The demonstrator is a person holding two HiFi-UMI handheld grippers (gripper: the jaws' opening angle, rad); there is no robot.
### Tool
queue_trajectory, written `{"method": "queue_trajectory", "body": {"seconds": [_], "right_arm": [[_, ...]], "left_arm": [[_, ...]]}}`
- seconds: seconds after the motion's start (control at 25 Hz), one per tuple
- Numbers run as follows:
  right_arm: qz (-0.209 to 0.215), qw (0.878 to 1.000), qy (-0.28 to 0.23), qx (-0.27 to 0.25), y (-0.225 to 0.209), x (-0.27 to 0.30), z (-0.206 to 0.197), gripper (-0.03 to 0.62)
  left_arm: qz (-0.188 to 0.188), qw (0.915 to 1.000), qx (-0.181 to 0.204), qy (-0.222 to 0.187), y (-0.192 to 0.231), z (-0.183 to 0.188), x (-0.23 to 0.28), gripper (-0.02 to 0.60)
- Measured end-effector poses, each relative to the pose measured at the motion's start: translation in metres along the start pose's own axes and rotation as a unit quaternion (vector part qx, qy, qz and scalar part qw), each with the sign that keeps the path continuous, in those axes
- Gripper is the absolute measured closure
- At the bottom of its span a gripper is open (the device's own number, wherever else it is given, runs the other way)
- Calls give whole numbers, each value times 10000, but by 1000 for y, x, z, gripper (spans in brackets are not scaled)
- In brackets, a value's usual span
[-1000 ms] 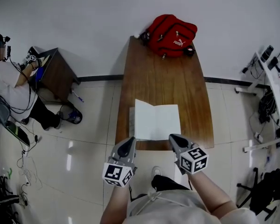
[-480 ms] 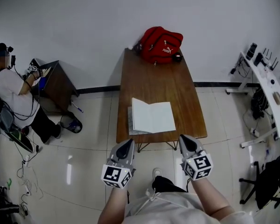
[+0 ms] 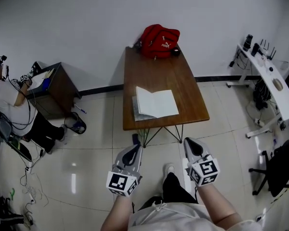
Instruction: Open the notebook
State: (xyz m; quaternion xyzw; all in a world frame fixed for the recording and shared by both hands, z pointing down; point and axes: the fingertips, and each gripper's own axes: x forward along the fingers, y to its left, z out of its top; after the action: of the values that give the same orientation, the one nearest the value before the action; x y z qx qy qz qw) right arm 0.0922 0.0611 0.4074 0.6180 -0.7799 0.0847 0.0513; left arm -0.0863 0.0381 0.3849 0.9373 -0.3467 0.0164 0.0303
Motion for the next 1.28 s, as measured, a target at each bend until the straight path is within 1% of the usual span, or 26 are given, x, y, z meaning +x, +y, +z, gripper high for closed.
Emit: {"method": "queue_trajectory", "body": {"seconds": [0.16, 0.32, 0.56, 0.72, 0.84, 1.08, 1.28], "right_arm": [[-65, 9997, 18, 219, 10, -28, -4, 588], [-114, 9998, -20, 165, 7, -45, 1, 588], [17, 9996, -224, -153, -5, -52, 22, 588], [104, 9995, -270, -148, -10, -56, 24, 588], [190, 9991, -297, -248, -13, -57, 29, 588], [245, 9988, -291, -305, -17, -59, 30, 587], [310, 9986, -300, -304, -16, -59, 28, 587]], "left_arm": [[-160, 9997, -147, 88, -27, -9, -13, 577], [-277, 9996, -17, 40, -40, 1, -15, 577], [-4, 9998, 93, -182, -42, 26, -12, 577], [132, 9996, 83, -224, -49, 26, -10, 577], [206, 9994, 102, -264, -53, 30, -6, 577], [201, 9991, 53, -362, -65, 38, -5, 577], [204, 9992, 51, -328, -68, 35, -2, 577]]}}
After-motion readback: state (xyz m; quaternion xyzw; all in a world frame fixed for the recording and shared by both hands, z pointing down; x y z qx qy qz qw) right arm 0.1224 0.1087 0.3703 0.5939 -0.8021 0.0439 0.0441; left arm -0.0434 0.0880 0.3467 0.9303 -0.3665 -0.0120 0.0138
